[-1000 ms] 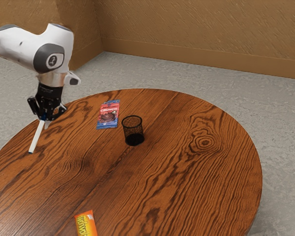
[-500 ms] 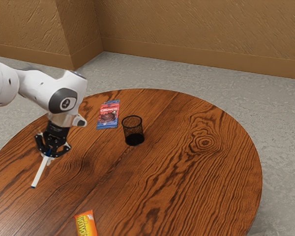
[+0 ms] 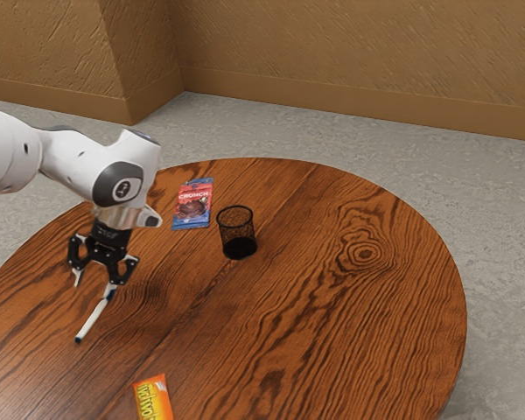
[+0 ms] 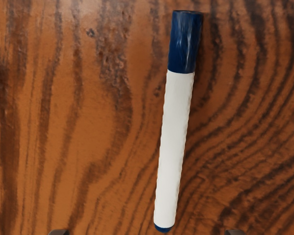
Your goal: Take the marker out of the pen holder and place it to the left of the pen holder.
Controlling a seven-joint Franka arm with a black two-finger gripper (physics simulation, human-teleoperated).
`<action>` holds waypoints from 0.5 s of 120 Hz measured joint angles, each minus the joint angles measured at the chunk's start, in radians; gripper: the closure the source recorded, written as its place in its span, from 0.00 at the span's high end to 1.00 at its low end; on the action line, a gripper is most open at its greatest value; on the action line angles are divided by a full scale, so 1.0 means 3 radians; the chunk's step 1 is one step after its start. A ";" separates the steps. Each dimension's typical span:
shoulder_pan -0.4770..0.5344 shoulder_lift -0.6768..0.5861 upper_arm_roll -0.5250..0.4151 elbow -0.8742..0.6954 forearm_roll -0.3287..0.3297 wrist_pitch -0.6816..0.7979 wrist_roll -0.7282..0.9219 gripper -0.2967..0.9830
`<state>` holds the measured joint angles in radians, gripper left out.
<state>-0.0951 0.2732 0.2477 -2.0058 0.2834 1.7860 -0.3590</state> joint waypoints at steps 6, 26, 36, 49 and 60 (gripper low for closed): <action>-0.0007 -0.0004 -0.0002 0.0001 -0.0005 0.0006 0.0002 0.57; -0.0073 -0.0213 -0.0035 0.0381 -0.0189 0.0010 0.0029 0.66; -0.0062 -0.0233 -0.0027 0.0959 -0.0466 0.0000 0.0115 0.69; -0.0031 -0.0221 0.0010 0.1492 -0.0704 0.0001 0.0339 0.71; -0.0038 -0.0187 0.0007 0.1662 -0.0905 0.0002 0.0527 0.73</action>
<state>-0.1065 0.2170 0.2497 -1.5071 0.0119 1.7866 -0.2008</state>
